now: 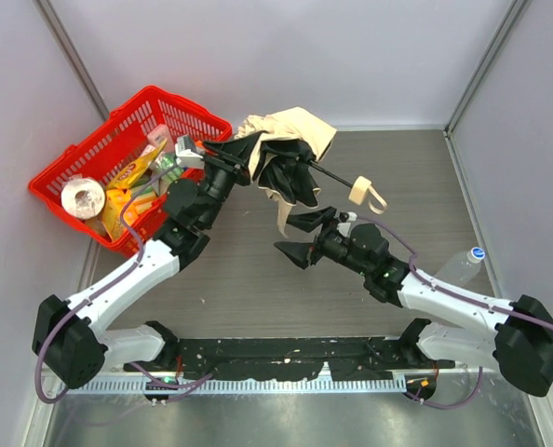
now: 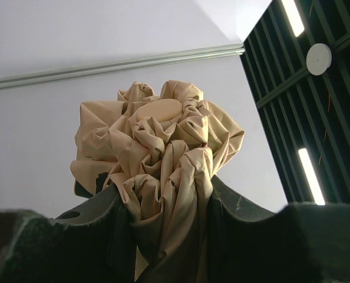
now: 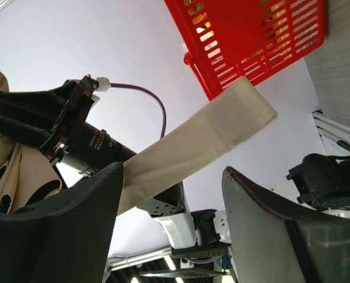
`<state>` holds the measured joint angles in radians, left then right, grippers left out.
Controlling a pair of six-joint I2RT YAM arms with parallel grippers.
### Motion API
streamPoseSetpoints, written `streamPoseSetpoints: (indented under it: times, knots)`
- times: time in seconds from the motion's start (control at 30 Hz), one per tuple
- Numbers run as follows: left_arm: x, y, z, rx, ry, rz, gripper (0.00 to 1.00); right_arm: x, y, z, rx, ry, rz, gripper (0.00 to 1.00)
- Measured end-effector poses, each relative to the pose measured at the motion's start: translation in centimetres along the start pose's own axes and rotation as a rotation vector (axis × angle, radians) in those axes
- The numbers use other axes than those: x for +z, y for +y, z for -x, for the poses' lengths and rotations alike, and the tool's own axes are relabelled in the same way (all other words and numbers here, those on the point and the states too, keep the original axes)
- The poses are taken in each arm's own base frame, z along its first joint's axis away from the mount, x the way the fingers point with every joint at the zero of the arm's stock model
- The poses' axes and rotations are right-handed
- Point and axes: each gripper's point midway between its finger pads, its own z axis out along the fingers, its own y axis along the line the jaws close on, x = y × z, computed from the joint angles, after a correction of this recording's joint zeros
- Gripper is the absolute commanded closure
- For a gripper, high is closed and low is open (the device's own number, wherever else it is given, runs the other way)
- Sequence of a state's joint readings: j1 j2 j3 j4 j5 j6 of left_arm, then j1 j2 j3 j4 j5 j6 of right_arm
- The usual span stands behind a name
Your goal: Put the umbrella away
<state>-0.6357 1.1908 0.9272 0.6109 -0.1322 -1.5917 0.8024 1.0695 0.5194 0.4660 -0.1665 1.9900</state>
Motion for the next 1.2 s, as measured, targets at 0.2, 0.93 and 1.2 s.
streamPoseSetpoints:
  times: [0.2,0.93,1.2]
  knots:
    - [0.1,0.5,-0.6,-0.055,0.028,0.018,1.0,1.2,0.6,0.8,-0.003,-0.008,0.049,0.92]
    - [-14.5,18.5,-5.2,0.11,0.441,0.765,1.0,2.6,1.2,10.4,-0.688,-0.051,0.207,0.99]
    - [-16.8,23.0,-2.3,0.389,0.375,0.936,1.0,1.6,-1.3,6.3,-1.047,0.044,0.089,0.99]
